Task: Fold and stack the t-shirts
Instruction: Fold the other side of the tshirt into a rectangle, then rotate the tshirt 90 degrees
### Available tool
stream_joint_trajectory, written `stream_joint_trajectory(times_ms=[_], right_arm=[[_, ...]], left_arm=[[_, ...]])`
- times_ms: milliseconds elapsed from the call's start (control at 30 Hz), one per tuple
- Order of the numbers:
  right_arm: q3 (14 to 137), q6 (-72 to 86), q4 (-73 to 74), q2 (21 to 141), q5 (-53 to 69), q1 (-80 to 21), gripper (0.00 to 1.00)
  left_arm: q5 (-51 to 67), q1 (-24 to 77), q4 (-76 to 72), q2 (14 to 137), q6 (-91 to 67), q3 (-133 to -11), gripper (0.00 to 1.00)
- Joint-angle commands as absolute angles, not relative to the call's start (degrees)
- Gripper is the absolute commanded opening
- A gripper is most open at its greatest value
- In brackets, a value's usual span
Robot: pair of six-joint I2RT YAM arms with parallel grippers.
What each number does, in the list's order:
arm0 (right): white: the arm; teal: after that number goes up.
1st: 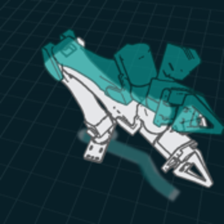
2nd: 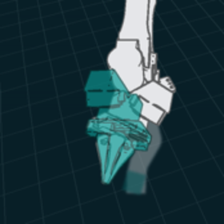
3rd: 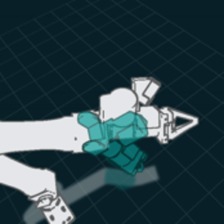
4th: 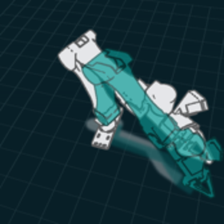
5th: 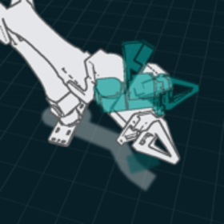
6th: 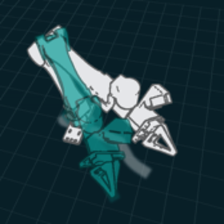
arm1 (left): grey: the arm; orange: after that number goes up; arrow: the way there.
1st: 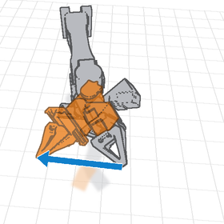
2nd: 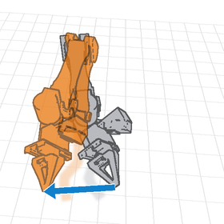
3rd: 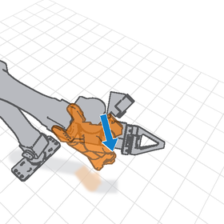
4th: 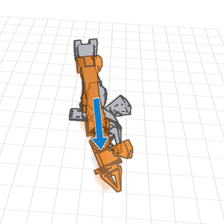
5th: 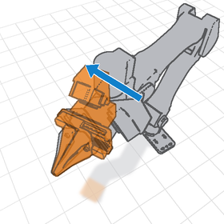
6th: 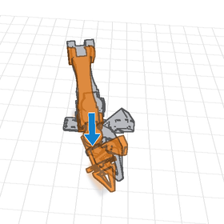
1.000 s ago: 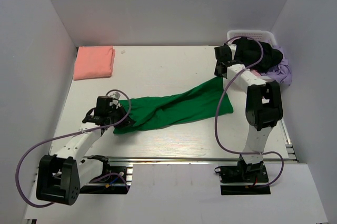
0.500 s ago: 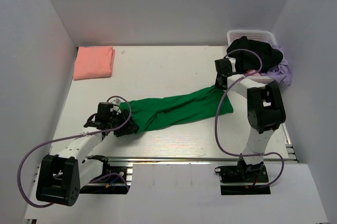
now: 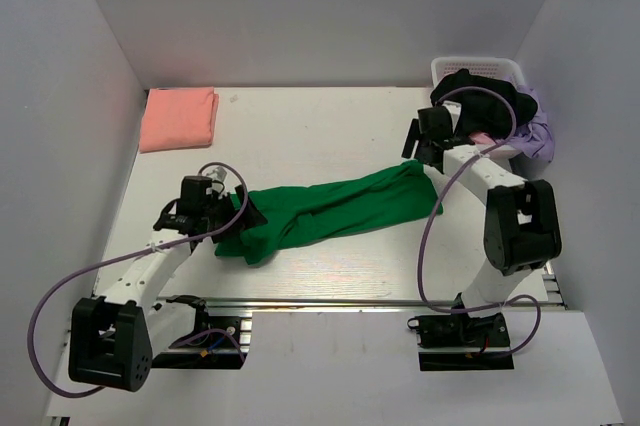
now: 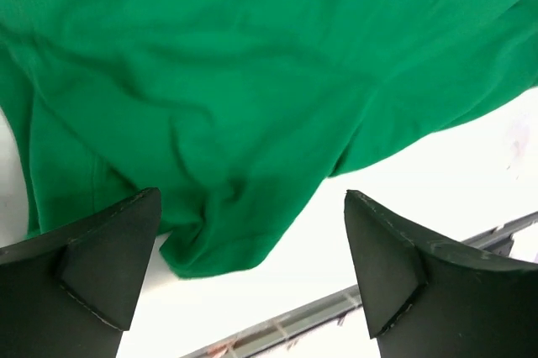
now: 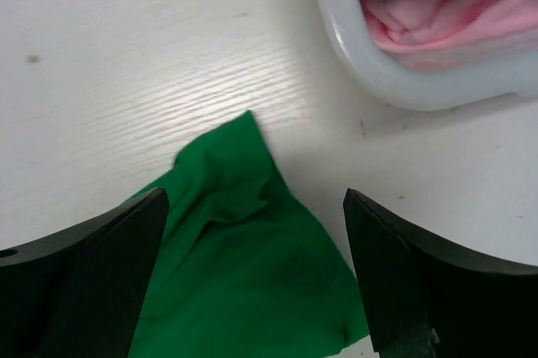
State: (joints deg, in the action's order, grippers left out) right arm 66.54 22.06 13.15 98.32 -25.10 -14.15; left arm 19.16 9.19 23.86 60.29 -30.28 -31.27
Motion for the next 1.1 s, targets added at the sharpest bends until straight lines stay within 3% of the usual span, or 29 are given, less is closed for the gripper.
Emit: stream_joint_trajectory(times_ms=[0, 100, 267, 400, 633, 833, 1067], right_arm=[[67.6, 19.6, 11.3, 94.2, -16.7, -14.5, 0.90], [66.9, 17.5, 9.7, 94.0, -7.2, -15.2, 0.90], [64.9, 16.3, 8.1, 94.8, 3.1, -16.0, 0.90], [62.5, 16.2, 8.2, 94.9, 3.9, -16.3, 0.90], [58.1, 17.1, 5.1, 96.3, 7.6, -16.6, 0.90], [57.4, 18.4, 4.8, 101.2, 4.4, -16.1, 0.90], [49.6, 20.5, 7.5, 98.4, 0.8, -16.1, 0.90]], left_arm=[[17.6, 9.4, 21.5, 60.6, -29.3, -35.2, 1.00], [16.8, 9.4, 19.1, 65.7, -29.3, -37.3, 1.00], [7.2, 9.4, 24.9, 73.7, -27.9, -43.3, 0.82], [3.9, 9.4, 25.5, 75.1, -27.3, -43.3, 0.69], [5.4, 9.4, 20.4, 79.8, -26.8, -42.1, 0.69], [2.4, 8.3, 19.2, 86.7, -26.8, -44.6, 0.60], [-3.9, 7.8, 20.6, 101.6, -27.4, -58.0, 0.58]])
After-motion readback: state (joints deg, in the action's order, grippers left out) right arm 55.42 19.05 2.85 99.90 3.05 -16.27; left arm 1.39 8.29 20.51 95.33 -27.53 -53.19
